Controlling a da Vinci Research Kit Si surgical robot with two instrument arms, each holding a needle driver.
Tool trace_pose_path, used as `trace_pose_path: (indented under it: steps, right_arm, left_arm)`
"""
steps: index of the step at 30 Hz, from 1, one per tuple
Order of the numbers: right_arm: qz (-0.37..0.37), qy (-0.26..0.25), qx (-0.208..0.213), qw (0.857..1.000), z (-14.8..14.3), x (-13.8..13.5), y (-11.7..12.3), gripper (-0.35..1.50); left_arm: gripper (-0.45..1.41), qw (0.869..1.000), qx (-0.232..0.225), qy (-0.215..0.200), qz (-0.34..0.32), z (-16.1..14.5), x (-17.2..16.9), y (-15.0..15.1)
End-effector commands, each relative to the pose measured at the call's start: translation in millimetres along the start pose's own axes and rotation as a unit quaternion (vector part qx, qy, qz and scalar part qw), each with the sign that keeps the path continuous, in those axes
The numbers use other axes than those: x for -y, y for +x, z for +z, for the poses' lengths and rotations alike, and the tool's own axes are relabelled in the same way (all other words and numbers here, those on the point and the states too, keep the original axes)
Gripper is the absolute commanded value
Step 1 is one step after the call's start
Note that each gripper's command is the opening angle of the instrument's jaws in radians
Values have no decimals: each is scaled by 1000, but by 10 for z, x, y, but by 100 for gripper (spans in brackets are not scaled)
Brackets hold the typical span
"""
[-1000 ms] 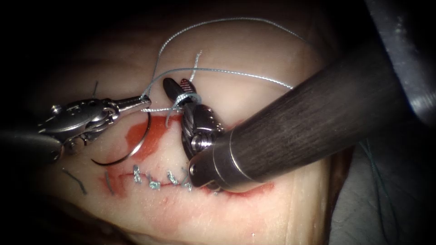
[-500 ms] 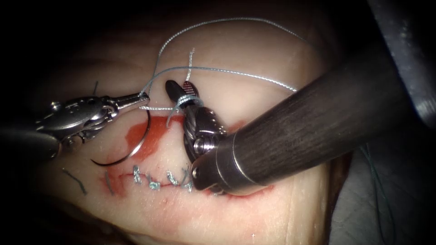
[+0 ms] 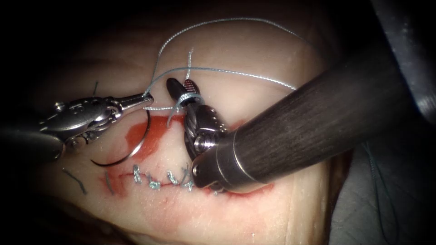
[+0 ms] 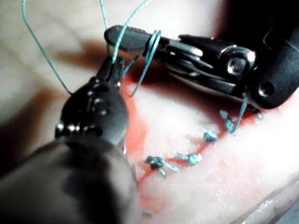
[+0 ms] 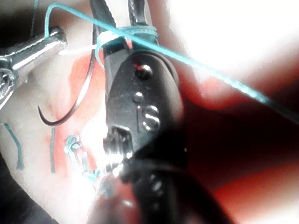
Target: Wound Closure
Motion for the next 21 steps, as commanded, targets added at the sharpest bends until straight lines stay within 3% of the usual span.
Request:
trace_pose_path:
  steps: [1,21]
  right_arm:
    - [2,-1,0,1000,3,-4,6,59]
    - [9,13,9,1000,28,0,-3,59]
  left_arm:
    - [-45,1000,0,0,1,7,-1,3]
    - [-45,1000,-1,-1,3,10,2,2]
